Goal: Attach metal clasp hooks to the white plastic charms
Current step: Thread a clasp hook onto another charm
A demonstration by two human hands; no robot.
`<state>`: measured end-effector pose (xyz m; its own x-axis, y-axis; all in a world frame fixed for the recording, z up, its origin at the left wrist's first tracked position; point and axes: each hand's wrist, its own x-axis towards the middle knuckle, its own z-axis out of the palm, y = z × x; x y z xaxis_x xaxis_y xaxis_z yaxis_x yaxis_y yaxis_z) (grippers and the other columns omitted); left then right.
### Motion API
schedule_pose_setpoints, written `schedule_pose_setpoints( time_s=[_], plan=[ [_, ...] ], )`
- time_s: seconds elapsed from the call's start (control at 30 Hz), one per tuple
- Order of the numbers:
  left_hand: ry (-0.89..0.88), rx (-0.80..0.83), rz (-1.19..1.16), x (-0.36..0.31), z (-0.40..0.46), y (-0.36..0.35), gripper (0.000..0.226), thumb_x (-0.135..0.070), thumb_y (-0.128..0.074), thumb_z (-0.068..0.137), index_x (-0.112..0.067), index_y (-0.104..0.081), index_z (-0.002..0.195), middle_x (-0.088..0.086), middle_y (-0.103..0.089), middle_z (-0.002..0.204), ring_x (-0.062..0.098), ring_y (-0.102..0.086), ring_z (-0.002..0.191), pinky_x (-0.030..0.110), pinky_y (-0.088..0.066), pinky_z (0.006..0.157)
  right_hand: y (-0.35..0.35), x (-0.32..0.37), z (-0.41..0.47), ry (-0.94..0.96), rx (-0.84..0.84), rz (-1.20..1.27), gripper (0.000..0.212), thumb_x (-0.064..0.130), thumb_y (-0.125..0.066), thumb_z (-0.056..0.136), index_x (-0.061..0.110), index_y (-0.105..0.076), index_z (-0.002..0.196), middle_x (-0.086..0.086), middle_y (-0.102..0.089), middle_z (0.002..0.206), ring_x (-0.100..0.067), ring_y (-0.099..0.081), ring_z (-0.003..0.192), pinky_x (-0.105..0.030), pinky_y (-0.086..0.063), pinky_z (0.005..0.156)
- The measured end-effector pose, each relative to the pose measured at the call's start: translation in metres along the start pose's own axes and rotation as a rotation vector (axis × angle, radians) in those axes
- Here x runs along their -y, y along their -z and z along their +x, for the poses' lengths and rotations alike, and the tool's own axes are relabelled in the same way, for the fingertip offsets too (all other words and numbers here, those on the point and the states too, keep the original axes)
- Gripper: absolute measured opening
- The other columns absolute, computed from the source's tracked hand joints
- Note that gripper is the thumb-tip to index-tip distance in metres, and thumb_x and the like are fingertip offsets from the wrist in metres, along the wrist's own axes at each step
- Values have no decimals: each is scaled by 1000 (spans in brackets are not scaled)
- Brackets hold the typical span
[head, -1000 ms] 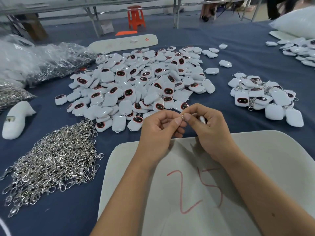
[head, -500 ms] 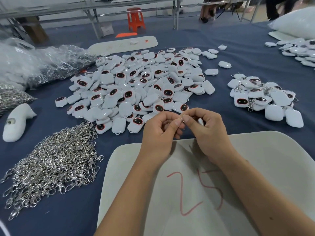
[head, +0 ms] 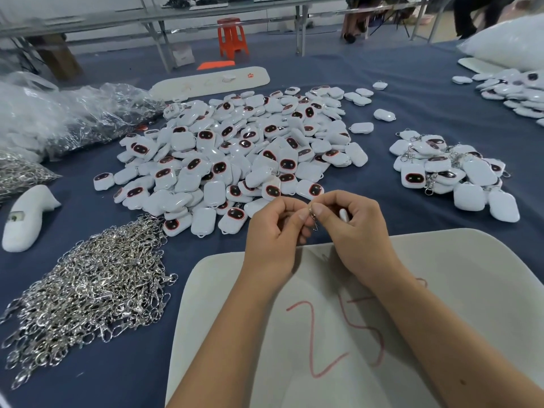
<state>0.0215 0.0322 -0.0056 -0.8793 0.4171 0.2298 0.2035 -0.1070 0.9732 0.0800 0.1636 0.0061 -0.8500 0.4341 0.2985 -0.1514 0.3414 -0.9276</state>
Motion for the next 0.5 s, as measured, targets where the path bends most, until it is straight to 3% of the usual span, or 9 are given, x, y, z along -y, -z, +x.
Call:
schedule_pose_setpoints(
  time_s=[0.1,0.2,0.33,0.5],
  plan=[
    [3,9,-23,0,0,0,16,-1,-58,98,-11,-68,89,-6,-69,73,10,-58,64,22,-51,60,1,2,0,-22,3,23,15,7,-69,97,13,-76,85,3,-75,74,-1,-62,67,-15,-50,69],
    [4,4,-29,0,1,1,19,2,-59,98,-11,-68,88,-5,-69,72,9,-58,62,20,-51,59,0,1,0,-33,1,29,16,8,-70,97,13,-76,83,-1,-75,74,-7,-63,69,-25,-53,72],
    [10,3,-8,-2,1,0,19,2,-58,99,-11,-67,88,-7,-69,72,9,-58,63,21,-50,60,0,2,0,-32,-4,35,16,8,-70,97,14,-76,83,2,-75,74,-7,-67,69,-18,-54,70],
    [-35,-60,105,-3,-2,-5,17,-4,-58,97,-14,-65,86,-11,-66,71,6,-58,63,21,-49,63,-2,0,0,-7,-8,-15,15,10,-71,97,16,-77,84,6,-76,76,-16,-71,76,-24,-58,75]
  ],
)
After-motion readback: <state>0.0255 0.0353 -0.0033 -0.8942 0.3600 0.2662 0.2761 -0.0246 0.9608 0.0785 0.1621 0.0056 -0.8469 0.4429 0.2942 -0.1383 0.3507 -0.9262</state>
